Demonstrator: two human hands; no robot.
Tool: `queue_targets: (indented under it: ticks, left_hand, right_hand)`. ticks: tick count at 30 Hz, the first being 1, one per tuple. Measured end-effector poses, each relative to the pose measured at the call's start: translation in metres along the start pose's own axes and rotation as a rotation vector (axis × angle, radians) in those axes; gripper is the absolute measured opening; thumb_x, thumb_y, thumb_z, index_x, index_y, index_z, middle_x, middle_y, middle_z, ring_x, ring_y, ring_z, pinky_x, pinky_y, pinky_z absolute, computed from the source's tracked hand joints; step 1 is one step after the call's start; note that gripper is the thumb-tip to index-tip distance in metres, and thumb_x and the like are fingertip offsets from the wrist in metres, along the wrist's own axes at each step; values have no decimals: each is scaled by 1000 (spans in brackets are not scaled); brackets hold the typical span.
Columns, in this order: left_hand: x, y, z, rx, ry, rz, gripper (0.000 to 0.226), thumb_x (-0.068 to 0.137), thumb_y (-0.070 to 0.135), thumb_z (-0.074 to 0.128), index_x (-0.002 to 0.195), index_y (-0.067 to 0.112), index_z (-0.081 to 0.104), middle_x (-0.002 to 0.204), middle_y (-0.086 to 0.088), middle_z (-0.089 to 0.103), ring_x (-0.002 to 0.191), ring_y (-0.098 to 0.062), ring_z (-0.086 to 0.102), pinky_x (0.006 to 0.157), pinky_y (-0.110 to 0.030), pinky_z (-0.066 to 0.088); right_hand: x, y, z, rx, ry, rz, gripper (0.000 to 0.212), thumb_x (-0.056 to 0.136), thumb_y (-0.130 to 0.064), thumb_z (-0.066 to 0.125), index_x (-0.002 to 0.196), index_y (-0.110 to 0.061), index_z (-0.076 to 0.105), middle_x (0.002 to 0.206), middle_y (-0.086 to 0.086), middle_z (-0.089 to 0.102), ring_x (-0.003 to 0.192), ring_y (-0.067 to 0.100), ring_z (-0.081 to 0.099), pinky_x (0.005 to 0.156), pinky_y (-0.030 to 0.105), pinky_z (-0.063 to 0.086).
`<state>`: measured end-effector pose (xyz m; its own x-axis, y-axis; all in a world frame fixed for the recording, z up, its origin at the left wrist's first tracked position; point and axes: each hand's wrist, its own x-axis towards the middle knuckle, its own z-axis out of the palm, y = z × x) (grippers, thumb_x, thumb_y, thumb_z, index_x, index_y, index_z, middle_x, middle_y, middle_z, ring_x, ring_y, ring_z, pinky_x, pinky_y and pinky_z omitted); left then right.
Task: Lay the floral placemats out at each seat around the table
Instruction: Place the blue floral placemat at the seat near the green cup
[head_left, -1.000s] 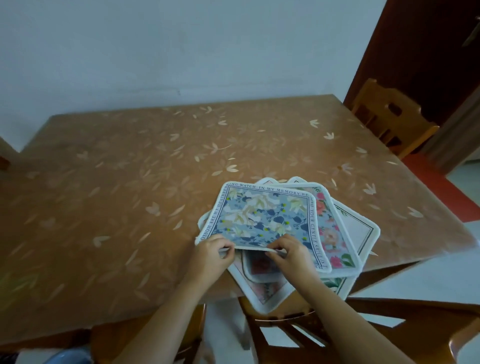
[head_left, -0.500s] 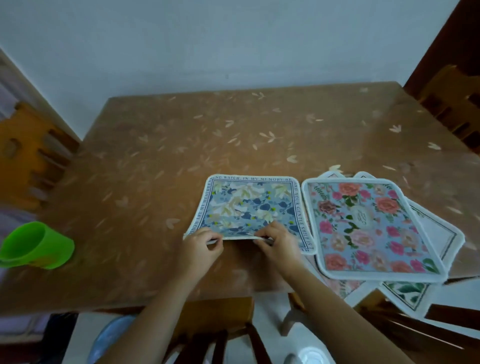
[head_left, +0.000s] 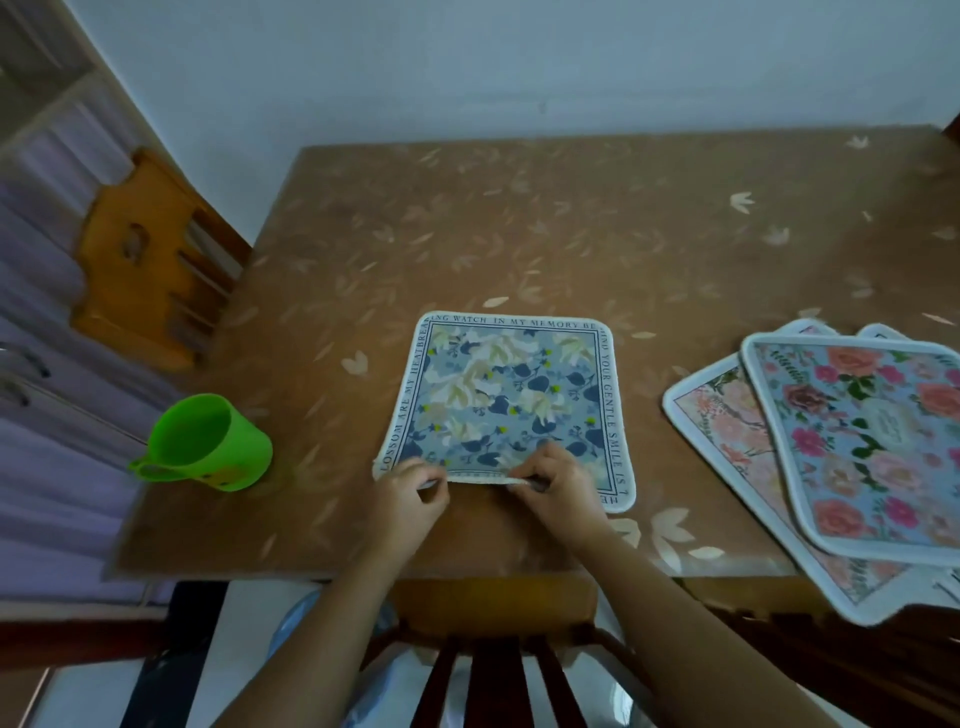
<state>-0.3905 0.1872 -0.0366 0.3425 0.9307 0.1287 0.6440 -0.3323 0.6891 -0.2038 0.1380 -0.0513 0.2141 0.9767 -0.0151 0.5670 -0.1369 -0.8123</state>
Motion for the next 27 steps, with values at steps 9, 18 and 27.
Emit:
queue_targets:
  ticks: [9, 18, 27]
  left_hand:
    - [-14, -28, 21, 32, -63, 63, 14, 68, -12, 67, 78, -2, 69, 88, -16, 67, 88, -27, 64, 83, -33, 50]
    - [-8, -14, 31, 160, -154, 233, 19, 72, 4, 69, 90, 7, 65, 91, -6, 61, 86, -22, 60, 74, -34, 52]
    - [4, -8, 24, 1, -144, 199, 11, 77, 1, 64, 87, 6, 66, 87, -5, 62, 78, -16, 60, 68, -26, 50]
  right_hand:
    - [-5, 8, 14, -159, -87, 58, 19, 73, -13, 73, 91, -8, 70, 95, 9, 57, 92, 22, 54, 84, 34, 47]
    - [-9, 1, 18, -123, 17, 88, 13, 73, -11, 72, 85, -7, 71, 88, 8, 60, 86, 21, 55, 78, 34, 48]
    - [-15, 0, 4, -243, 62, -11, 10, 74, -13, 71, 82, -7, 67, 86, 8, 61, 83, 22, 56, 72, 31, 46]
